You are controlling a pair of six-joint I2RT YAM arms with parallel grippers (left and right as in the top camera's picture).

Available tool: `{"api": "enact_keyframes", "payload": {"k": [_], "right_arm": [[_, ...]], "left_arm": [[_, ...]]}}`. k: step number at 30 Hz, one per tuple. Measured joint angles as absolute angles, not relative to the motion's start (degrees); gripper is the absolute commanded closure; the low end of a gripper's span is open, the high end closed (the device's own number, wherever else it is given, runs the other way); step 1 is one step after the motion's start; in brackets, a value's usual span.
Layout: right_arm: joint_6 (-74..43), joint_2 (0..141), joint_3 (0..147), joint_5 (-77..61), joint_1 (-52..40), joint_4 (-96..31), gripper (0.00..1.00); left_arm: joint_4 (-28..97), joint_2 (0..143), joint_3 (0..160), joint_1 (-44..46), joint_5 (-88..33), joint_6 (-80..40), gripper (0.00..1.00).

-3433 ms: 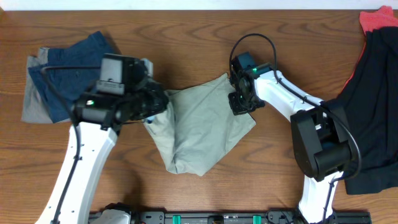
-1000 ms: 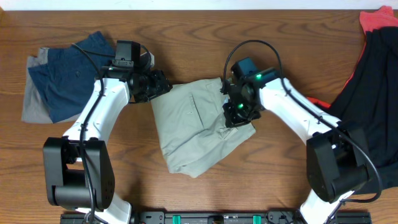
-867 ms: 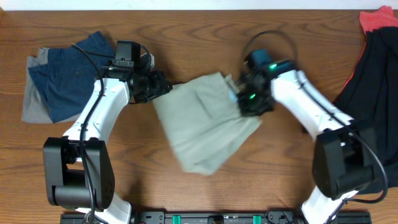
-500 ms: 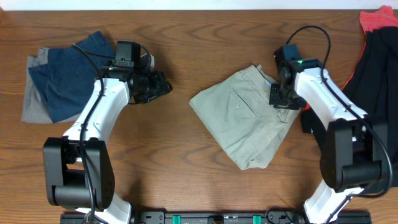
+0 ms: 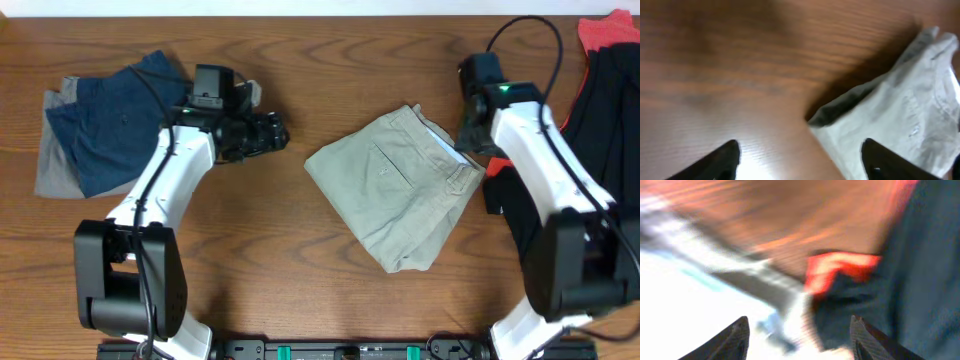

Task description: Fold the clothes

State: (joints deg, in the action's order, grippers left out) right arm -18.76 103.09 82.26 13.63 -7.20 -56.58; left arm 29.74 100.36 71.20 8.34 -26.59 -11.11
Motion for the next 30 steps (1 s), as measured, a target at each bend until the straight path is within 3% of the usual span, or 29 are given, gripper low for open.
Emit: {"api": "enact_keyframes", "payload": {"k": [4,13,24,30], "right_arm": [[-9.7,101.1,82.8,-4.5,-8.1,-60.3,0.36],[-3.7,101.1,74.1,-17.1,-10.3,-57.6,0.36],[-7.8,101.2,60.5,-11.7,-10.3,-50.9,0.35],[-13.1,101.2,59.6,1.5,-9.8,-50.3,0.31]], "left_arm": [[27.4,100.4,71.2,11.0,-26.6,-7.2,0.02],[22.6,101.7,71.3,14.7,-30.8,-3.1,0.0],[25.8,110.2,71.3,18.0,-33.0,-2.7,0.05],[30.9,110.5,71.3,20.4,-33.1,-2.6,0.18]]}}
